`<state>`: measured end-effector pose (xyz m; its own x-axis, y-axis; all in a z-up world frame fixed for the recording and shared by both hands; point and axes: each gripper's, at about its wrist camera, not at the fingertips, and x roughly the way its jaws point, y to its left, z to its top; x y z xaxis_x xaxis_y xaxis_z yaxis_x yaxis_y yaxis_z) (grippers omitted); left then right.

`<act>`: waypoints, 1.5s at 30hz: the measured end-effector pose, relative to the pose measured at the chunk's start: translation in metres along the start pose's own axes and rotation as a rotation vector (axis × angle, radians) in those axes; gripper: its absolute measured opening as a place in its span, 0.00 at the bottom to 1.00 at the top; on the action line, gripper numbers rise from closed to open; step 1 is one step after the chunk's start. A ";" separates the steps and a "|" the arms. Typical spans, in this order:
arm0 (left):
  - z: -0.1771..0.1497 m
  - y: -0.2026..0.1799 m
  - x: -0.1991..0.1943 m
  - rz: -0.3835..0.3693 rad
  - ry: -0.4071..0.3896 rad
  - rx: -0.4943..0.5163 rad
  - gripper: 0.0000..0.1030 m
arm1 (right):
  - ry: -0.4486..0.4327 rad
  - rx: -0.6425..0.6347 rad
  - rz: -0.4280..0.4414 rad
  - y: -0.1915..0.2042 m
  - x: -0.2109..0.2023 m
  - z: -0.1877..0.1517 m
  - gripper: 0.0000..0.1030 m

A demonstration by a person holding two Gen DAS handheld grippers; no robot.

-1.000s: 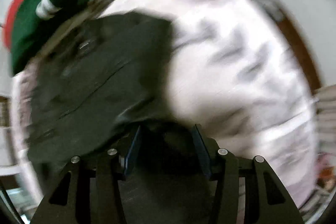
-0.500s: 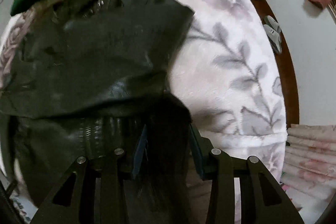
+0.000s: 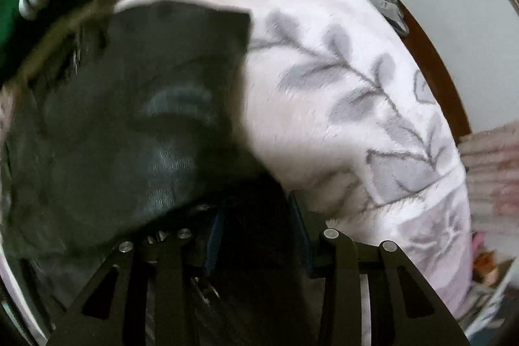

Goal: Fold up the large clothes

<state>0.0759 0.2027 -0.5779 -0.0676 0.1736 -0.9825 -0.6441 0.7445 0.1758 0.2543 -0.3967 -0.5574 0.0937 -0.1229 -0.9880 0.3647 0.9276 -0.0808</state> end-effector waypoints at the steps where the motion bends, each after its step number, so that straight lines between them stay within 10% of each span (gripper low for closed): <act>1: -0.001 0.006 0.000 -0.046 0.010 -0.035 1.00 | -0.002 -0.026 -0.022 0.006 -0.010 -0.002 0.41; 9: -0.013 0.089 0.039 -0.661 0.077 -0.691 0.85 | -0.009 -0.093 0.175 0.063 -0.063 -0.050 0.41; 14: -0.020 0.119 0.052 -0.667 0.026 -0.964 0.20 | 0.023 -0.159 0.238 0.129 -0.060 -0.065 0.41; 16: -0.014 0.124 0.040 -0.661 -0.027 -0.952 0.06 | 0.013 -0.189 0.261 0.160 -0.063 -0.062 0.41; 22: 0.027 0.150 0.009 -0.681 -0.180 -0.881 0.04 | -0.042 -0.254 0.331 0.251 -0.083 -0.046 0.42; 27: 0.042 0.146 0.034 -0.727 -0.143 -0.766 0.05 | 0.053 -0.352 0.262 0.324 -0.043 -0.042 0.42; 33: 0.047 0.132 0.081 -0.914 -0.053 -0.848 0.36 | 0.044 -0.395 0.184 0.346 -0.039 -0.047 0.46; 36: 0.050 0.125 0.069 -0.838 -0.100 -0.867 0.32 | 0.049 -0.377 0.178 0.331 -0.046 -0.049 0.51; 38: 0.056 0.116 0.045 -0.727 -0.172 -0.815 0.08 | 0.020 -0.391 0.125 0.324 -0.053 -0.051 0.57; 45: 0.085 0.067 -0.063 -0.459 -0.452 -0.456 0.04 | -0.021 -0.523 -0.124 0.332 -0.033 -0.054 0.73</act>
<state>0.1018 0.2964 -0.4990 0.5336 0.2312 -0.8135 -0.7885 0.4840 -0.3796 0.3225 -0.0660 -0.5585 0.0996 -0.2449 -0.9644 -0.1357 0.9568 -0.2570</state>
